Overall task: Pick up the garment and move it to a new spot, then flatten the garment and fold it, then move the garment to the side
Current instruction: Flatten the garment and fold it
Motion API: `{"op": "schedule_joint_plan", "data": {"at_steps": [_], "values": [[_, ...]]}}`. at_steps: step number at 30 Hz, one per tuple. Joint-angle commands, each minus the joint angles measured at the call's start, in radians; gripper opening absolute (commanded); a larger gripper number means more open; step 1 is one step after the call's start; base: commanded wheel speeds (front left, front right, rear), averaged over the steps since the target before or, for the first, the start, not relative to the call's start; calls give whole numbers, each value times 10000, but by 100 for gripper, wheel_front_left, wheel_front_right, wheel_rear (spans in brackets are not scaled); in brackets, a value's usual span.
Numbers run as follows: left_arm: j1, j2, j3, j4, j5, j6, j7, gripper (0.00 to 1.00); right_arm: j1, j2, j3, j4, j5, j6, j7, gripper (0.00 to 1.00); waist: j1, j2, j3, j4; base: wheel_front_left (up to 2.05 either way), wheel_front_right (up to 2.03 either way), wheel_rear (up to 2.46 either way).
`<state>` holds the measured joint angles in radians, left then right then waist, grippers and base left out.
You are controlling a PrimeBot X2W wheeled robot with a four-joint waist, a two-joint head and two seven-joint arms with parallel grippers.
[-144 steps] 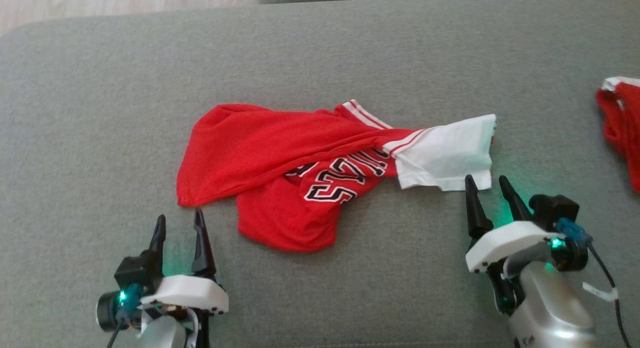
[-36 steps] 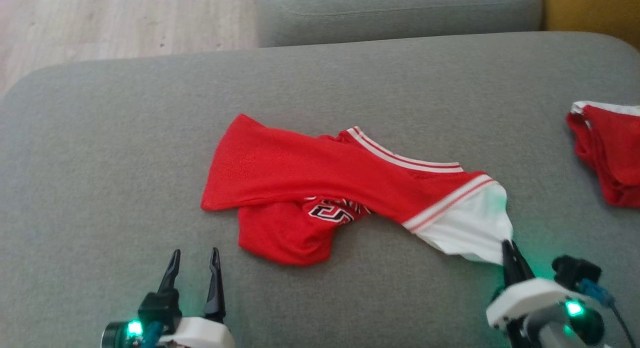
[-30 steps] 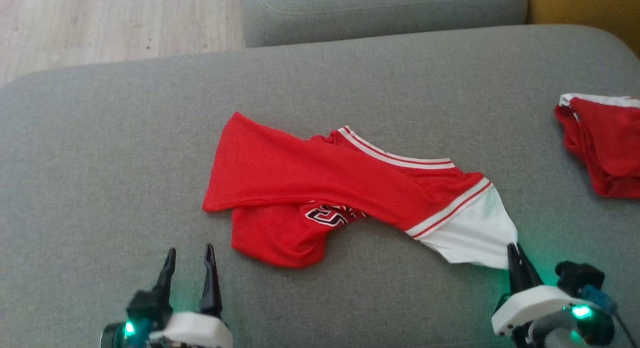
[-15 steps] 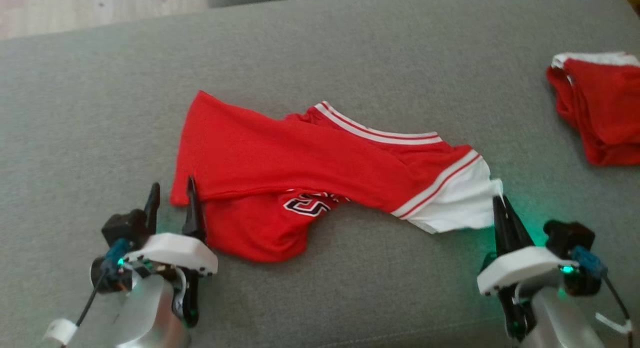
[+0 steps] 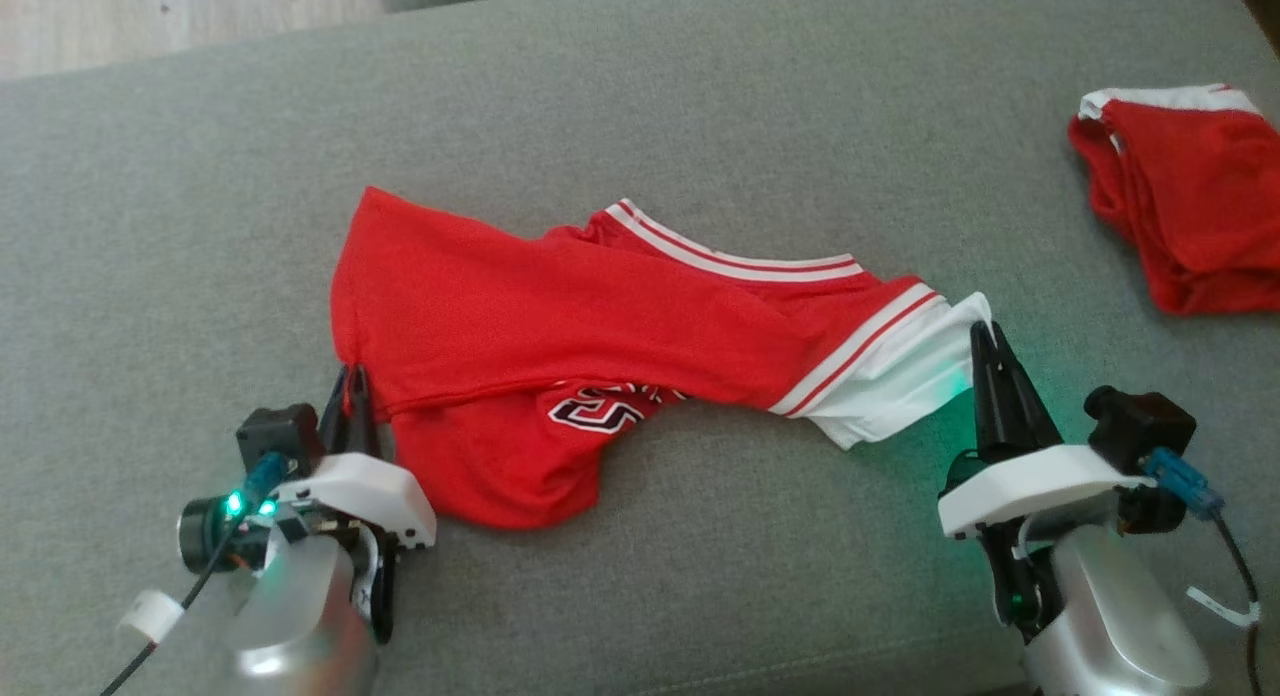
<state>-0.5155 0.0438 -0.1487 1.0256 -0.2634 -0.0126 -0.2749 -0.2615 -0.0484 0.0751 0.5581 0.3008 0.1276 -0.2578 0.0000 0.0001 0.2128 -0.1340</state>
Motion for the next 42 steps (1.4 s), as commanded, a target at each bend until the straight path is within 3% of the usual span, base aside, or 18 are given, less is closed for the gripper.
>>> {"op": "schedule_joint_plan", "data": {"at_steps": [1, 8, 12, 20, 25, 33, 42], "values": [[284, 90, 128, 199, -22, -57, 131, 0, -251, -20, 227, -306, 55, 31, -40, 0, 0, -1, -120, 71, 0, 0, 0], [519, 134, 509, -2060, 74, -11, 131, 0, -531, -19, 196, -772, 275, 31, -40, 0, 0, -1, -989, 402, 0, 0, 0], [316, 476, 682, -3276, 417, -113, 131, 0, -1150, -86, 189, -1127, 522, 31, -40, 0, 0, -1, -1720, 568, 0, 0, 0], [-1015, 1083, 475, -4927, 781, -690, 150, 0, -2813, -899, 412, -2065, 1489, 31, -40, 0, 0, -1, -2669, 1016, 0, 0, 0], [-2014, 1541, 425, -5746, 722, -852, 726, 0, -3991, -1391, 608, -2677, 1913, 31, 216, 0, 0, -1, -3011, 1155, 0, 0, 0], [-3230, 1993, 460, -6628, 680, -845, 1842, 0, -5697, -1559, 712, -2679, 1726, 31, 972, 0, 0, -1, -2720, 1306, 0, 0, 0], [-4776, 1914, 574, -5253, 792, -290, 1464, 0, -8346, -1318, 686, -422, 670, 31, 485, 0, 0, -1, -1123, 1285, 0, 0, 0]]}}
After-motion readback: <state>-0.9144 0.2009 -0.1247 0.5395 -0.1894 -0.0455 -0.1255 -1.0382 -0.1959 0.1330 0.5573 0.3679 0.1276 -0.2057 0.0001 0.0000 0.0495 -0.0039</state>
